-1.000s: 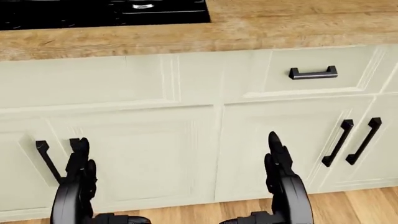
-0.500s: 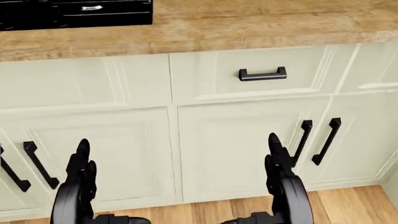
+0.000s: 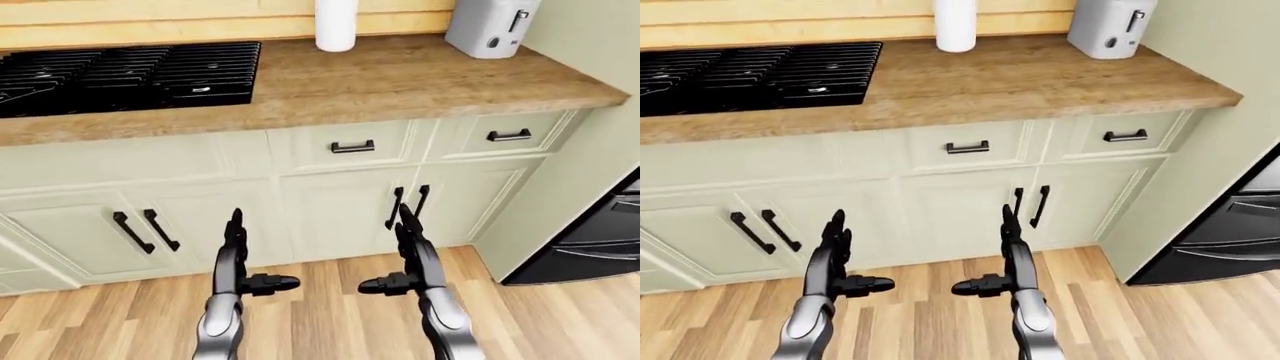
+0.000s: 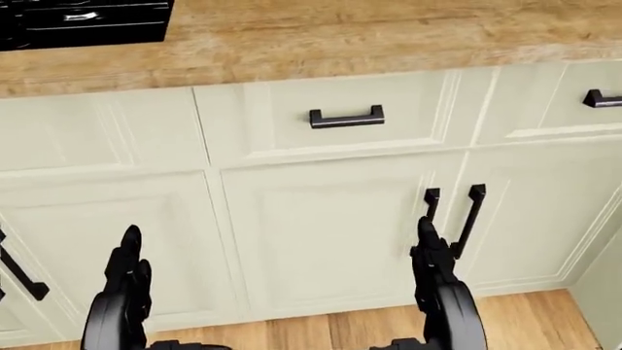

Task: Navigate to the shelves.

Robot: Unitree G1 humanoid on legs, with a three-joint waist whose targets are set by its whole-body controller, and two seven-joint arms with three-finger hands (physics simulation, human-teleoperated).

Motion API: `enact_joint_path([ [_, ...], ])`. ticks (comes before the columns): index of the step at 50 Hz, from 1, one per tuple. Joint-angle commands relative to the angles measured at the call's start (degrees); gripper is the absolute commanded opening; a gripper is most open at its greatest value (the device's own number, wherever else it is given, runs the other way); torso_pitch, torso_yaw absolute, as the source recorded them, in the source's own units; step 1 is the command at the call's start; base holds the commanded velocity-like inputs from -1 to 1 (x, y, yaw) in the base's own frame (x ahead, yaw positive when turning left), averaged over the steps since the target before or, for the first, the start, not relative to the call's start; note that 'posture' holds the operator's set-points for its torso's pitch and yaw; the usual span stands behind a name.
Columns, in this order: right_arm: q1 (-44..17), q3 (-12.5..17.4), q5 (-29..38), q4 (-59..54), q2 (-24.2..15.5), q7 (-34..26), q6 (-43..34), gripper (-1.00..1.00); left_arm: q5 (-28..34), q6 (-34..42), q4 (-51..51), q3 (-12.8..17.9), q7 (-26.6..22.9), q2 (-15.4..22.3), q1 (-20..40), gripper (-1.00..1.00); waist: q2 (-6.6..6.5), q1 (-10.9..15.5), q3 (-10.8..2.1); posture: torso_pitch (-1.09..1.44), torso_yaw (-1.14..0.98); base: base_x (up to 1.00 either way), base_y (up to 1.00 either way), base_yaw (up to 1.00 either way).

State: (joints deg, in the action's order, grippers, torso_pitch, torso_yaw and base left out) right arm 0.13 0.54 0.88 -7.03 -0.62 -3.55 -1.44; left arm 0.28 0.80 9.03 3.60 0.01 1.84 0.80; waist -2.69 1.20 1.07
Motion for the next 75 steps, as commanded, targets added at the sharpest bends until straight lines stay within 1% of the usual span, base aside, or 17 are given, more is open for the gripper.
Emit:
enact_joint_path([
  [1, -1.29, 0.72, -0.11, 2.81, -0.44, 0.27, 2.16, 1.00, -0.09, -2.16, -2.93, -0.62, -0.23, -0.20, 1.48, 1.00, 0.11, -0.26, -0.86, 0.00, 0.00, 0.00, -0.27, 0.00],
  [7, -1.18, 0.64, -0.02, 3.21, -0.45, 0.24, 1.88, 1.00, -0.08, -2.08, -2.94, -0.58, -0.26, -0.15, 1.51, 1.00, 6.63, -0.22, -1.81, 0.00, 0.00, 0.00, -0.27, 0.00],
  [17, -1.41, 0.70, -0.06, 2.57, -0.44, 0.21, 2.34, 1.00, -0.06, -2.60, -2.20, -0.53, -0.28, -0.10, 1.77, 1.00, 0.72, -0.57, 0.60, 0.00, 0.00, 0.00, -0.27, 0.00],
  [20, -1.53, 0.77, -0.10, 2.27, -0.48, 0.18, 2.54, 1.00, -0.07, -2.77, -1.86, -0.50, -0.25, -0.09, 1.94, 1.00, -3.25, -0.38, -0.47, 0.00, 0.00, 0.00, -0.27, 0.00],
  [21, -1.51, 0.78, -0.12, 2.31, -0.48, 0.17, 2.54, 1.00, -0.06, -2.70, -2.02, -0.52, -0.24, -0.09, 1.85, 1.00, -0.61, 0.19, 0.06, 0.00, 0.00, 0.00, -0.27, 0.00],
  [29, -1.33, 0.73, -0.13, 2.76, -0.44, 0.19, 2.26, 1.00, -0.06, -2.51, -2.33, -0.53, -0.22, -0.10, 1.71, 1.00, 1.55, -0.05, -0.19, 0.00, 0.00, 0.00, -0.27, 0.00],
  [33, -1.35, 0.71, -0.09, 2.80, -0.43, 0.24, 2.12, 1.00, -0.11, -2.87, -1.69, -0.44, -0.26, -0.05, 1.98, 1.00, 8.69, -0.66, -1.52, 0.00, 0.00, 0.00, -0.27, 0.00],
  [34, -1.29, 0.69, -0.09, 2.90, -0.41, 0.25, 2.07, 1.00, -0.08, -2.85, -1.78, -0.47, -0.24, -0.06, 1.92, 1.00, 5.30, -1.10, -0.58, 0.00, 0.00, 0.00, -0.27, 0.00],
  [46, -1.20, 0.70, -0.19, 2.85, -0.42, 0.16, 2.41, 1.00, -0.06, -2.62, -2.15, -0.52, -0.19, -0.11, 1.74, 1.00, 1.34, -0.51, 0.08, 0.00, 0.00, 0.00, -0.23, 0.00],
  [50, -1.28, 0.65, -0.16, 2.82, -0.41, 0.15, 2.41, 1.00, -0.11, -2.76, -1.93, -0.47, -0.24, -0.06, 1.85, 1.00, -2.71, -0.43, -0.67, 0.00, 0.00, 0.00, -0.18, 0.00],
  [51, -1.24, 0.62, -0.14, 2.86, -0.40, 0.14, 2.40, 1.00, -0.10, -2.68, -2.04, -0.49, -0.24, -0.07, 1.80, 1.00, -0.35, 0.07, -0.16, 0.00, 0.00, 0.00, -0.16, 0.00],
  [59, -1.05, 0.58, -0.29, 3.62, -0.33, 0.11, 1.91, 1.00, -0.08, -2.54, -2.33, -0.52, -0.29, -0.09, 1.69, 1.00, 5.11, -0.50, -1.29, 0.00, 0.00, 0.00, -0.06, 0.00],
  [60, -1.12, 0.64, -0.36, 3.40, -0.35, 0.08, 2.04, 1.00, -0.07, -2.58, -2.30, -0.52, -0.28, -0.09, 1.69, 1.00, 2.67, -0.98, -0.02, 0.00, 0.00, 0.00, -0.15, 0.00],
  [64, -1.21, 0.66, -0.35, 3.16, -0.38, 0.09, 2.15, 1.00, -0.05, -2.57, -2.32, -0.53, -0.25, -0.10, 1.69, 1.00, 0.56, -0.50, 0.58, 0.00, 0.00, 0.00, -0.32, 0.00],
  [70, -1.24, 0.60, -0.22, 3.19, -0.41, 0.04, 2.28, 1.00, -0.07, -2.58, -2.32, -0.53, -0.27, -0.11, 1.69, 1.00, 2.56, -0.37, -0.72, 0.00, 0.00, 0.00, -0.31, 0.00],
  [72, -1.11, 0.46, -0.07, 3.56, -0.36, 0.08, 2.03, 1.00, -0.07, -2.55, -2.33, -0.53, -0.26, -0.11, 1.69, 1.00, 7.13, -0.80, -0.86, 0.00, 0.00, 0.00, 0.00, 0.00],
  [75, -1.11, 0.52, -0.06, 3.39, -0.38, 0.07, 2.26, 1.00, -0.03, -2.54, -2.33, -0.53, -0.23, -0.10, 1.68, 1.00, 4.67, -0.70, 0.13, 0.00, 0.00, 0.00, 0.00, 0.00],
])
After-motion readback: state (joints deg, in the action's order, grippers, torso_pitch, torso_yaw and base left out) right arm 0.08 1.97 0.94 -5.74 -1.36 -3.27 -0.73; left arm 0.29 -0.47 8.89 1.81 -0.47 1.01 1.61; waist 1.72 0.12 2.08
